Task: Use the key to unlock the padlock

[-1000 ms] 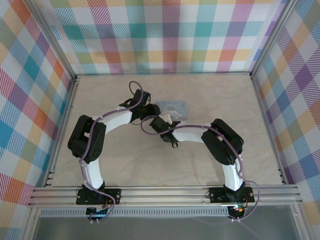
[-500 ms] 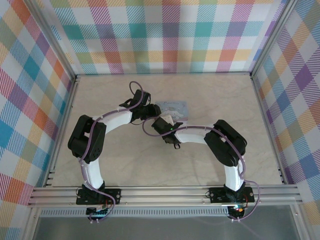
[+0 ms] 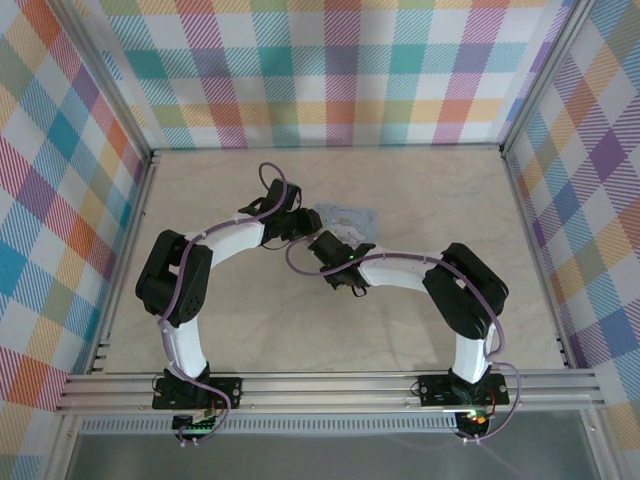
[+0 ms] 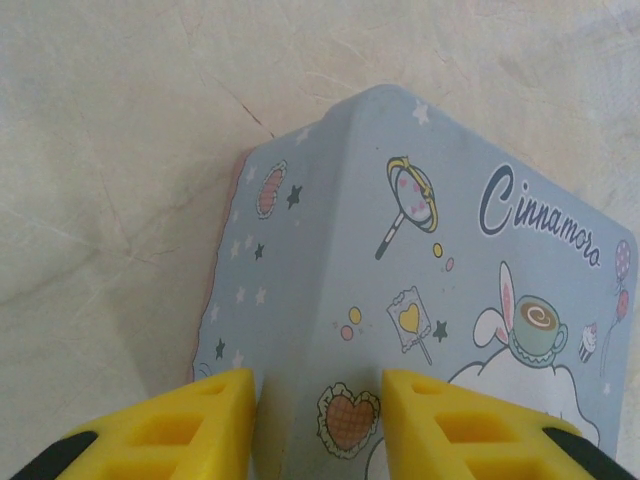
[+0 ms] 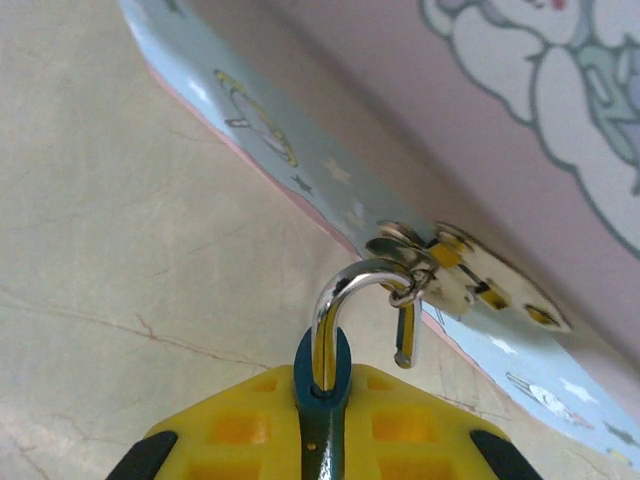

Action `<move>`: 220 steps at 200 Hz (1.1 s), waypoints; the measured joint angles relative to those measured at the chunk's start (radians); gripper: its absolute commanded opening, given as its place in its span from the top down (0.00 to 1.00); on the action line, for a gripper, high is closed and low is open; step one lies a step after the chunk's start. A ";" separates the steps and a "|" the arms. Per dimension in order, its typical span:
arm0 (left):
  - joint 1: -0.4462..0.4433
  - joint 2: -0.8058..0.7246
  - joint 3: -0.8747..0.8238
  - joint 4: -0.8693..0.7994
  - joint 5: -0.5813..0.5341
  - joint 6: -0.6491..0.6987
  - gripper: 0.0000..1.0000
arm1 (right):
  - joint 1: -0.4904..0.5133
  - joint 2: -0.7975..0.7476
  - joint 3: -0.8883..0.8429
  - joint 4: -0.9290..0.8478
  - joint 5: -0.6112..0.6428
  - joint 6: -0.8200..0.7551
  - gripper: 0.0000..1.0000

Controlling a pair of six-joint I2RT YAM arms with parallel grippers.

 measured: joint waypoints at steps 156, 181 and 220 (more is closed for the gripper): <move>0.011 -0.014 -0.065 0.107 0.039 -0.025 0.67 | -0.078 -0.013 0.046 -0.040 -0.272 -0.389 0.98; 0.014 -0.017 -0.072 0.114 0.040 -0.031 0.67 | -0.083 -0.013 0.046 -0.037 -0.303 -0.418 0.98; 0.014 -0.018 -0.072 0.114 0.037 -0.031 0.67 | -0.090 -0.013 0.046 -0.043 -0.319 -0.434 0.98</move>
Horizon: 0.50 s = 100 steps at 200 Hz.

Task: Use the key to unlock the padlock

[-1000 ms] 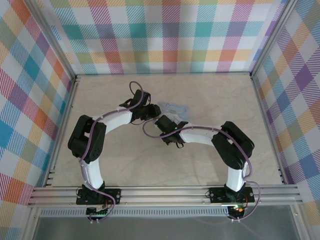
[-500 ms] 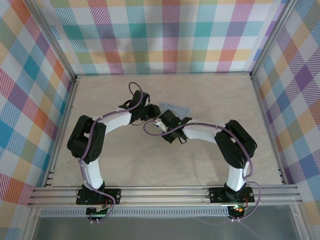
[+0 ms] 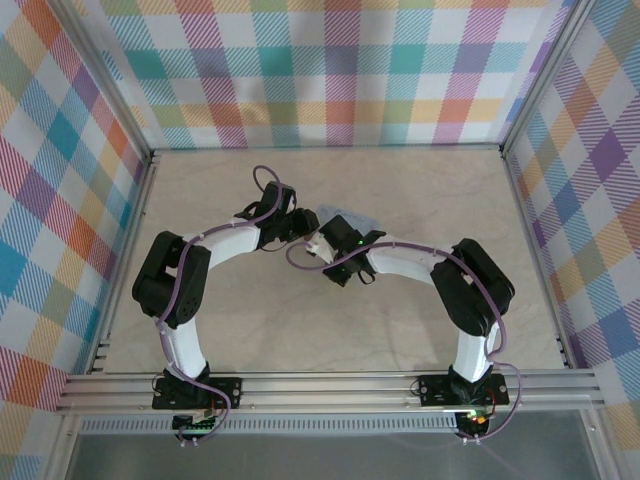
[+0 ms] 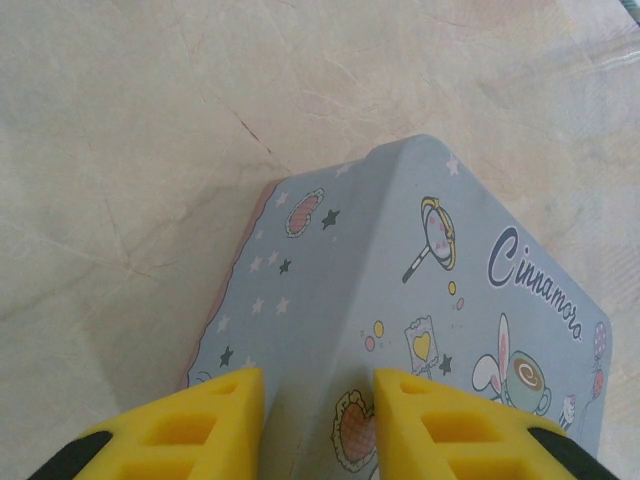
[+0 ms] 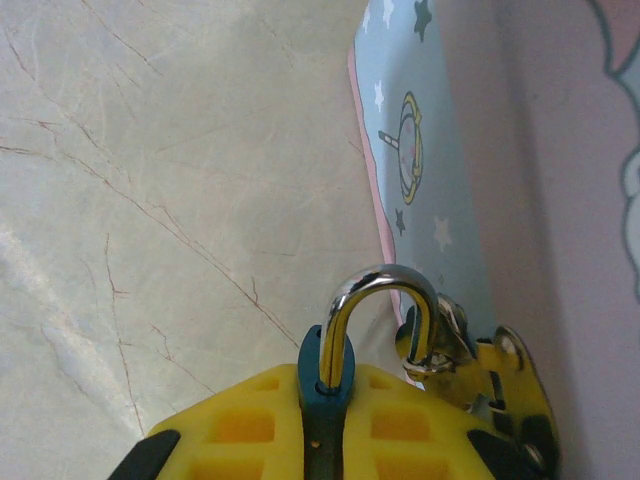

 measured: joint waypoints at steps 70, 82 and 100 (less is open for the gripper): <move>0.000 0.000 -0.013 0.034 0.017 -0.029 0.68 | -0.015 -0.019 -0.002 -0.010 -0.048 -0.006 0.98; 0.000 -0.001 -0.013 0.040 0.015 -0.030 0.68 | -0.016 -0.019 0.001 -0.011 -0.052 -0.014 0.98; 0.001 -0.001 -0.018 0.047 0.016 -0.030 0.68 | -0.016 -0.019 0.002 -0.015 -0.052 -0.035 0.97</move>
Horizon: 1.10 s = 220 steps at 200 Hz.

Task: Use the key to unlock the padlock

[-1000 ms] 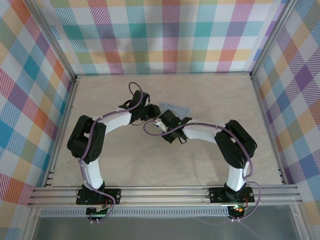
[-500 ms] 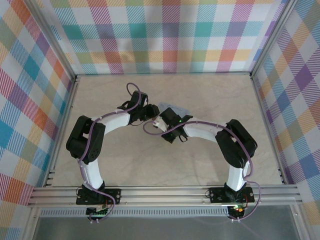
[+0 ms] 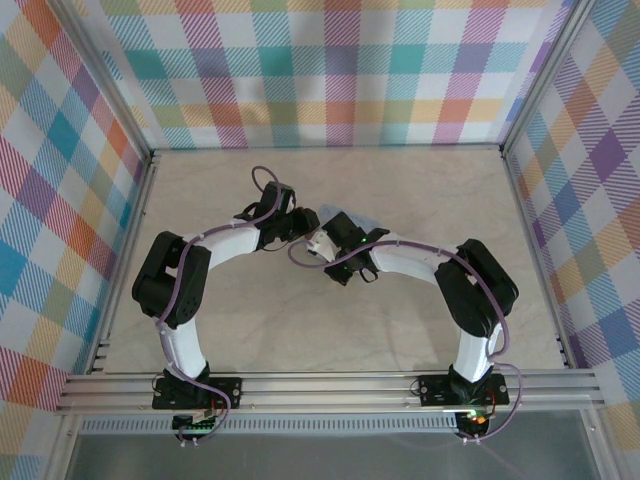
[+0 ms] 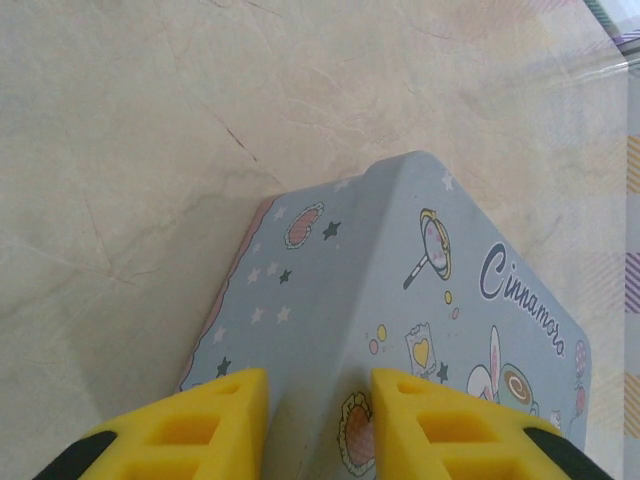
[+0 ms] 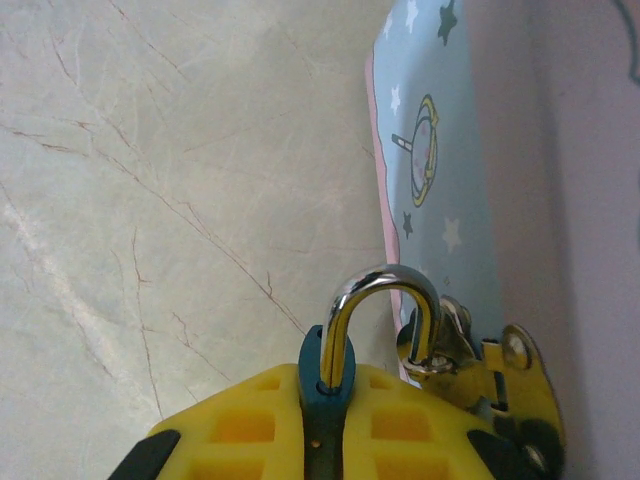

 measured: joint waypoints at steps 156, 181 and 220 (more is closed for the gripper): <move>0.001 0.000 -0.002 -0.005 0.000 -0.008 0.68 | 0.003 0.047 0.048 -0.062 -0.039 0.145 0.70; 0.001 0.000 -0.002 -0.002 -0.003 -0.011 0.68 | 0.011 0.047 0.049 -0.061 -0.028 0.173 0.63; 0.001 0.000 -0.002 0.002 -0.004 -0.014 0.68 | 0.018 0.043 0.049 -0.062 -0.006 0.258 0.58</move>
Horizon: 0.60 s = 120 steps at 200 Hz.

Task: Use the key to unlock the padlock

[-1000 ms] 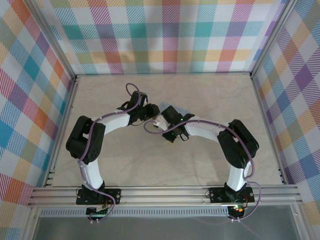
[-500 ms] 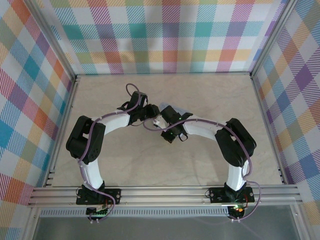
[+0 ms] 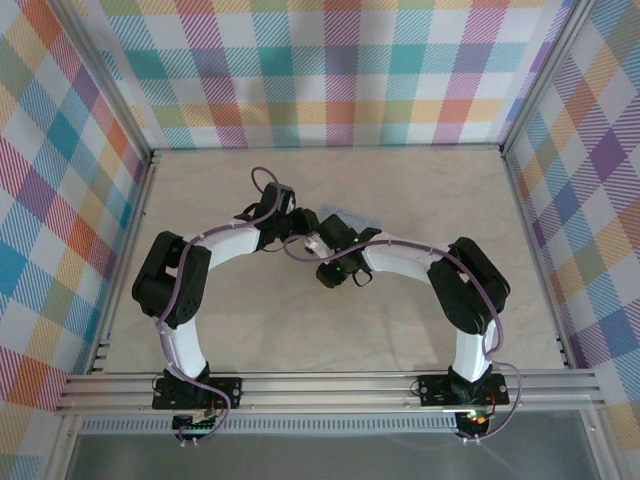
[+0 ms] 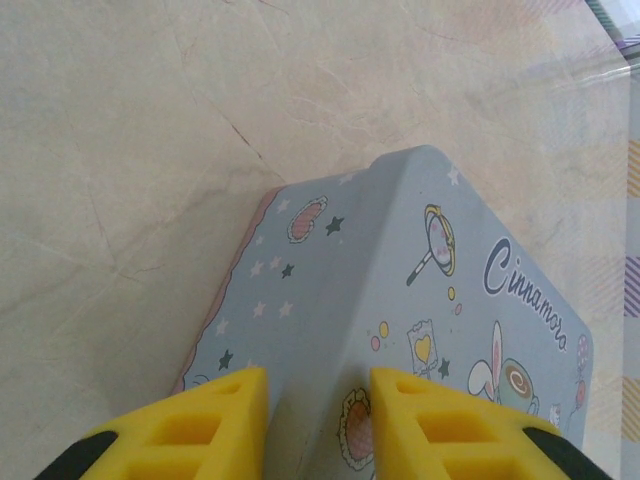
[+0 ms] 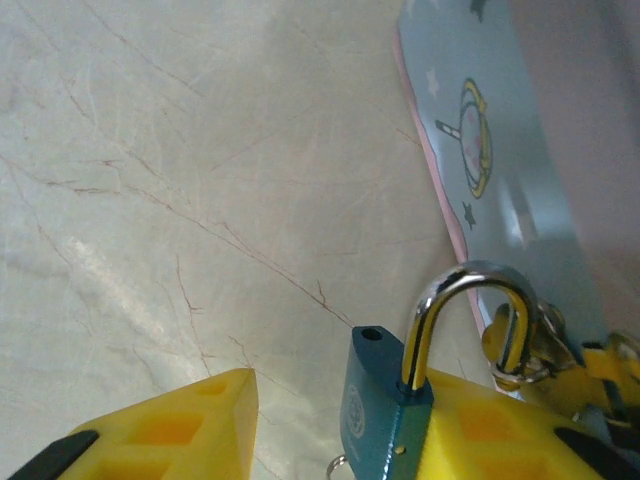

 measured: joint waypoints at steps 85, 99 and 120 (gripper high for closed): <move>-0.005 0.000 0.000 0.000 0.027 -0.004 0.69 | 0.001 -0.034 -0.017 -0.039 0.117 0.238 0.52; -0.008 0.000 -0.002 -0.011 0.028 -0.005 0.69 | 0.001 -0.034 -0.017 -0.064 0.130 0.263 0.51; -0.007 0.000 -0.003 -0.011 0.030 -0.005 0.69 | 0.001 -0.034 -0.017 -0.083 0.149 0.297 0.51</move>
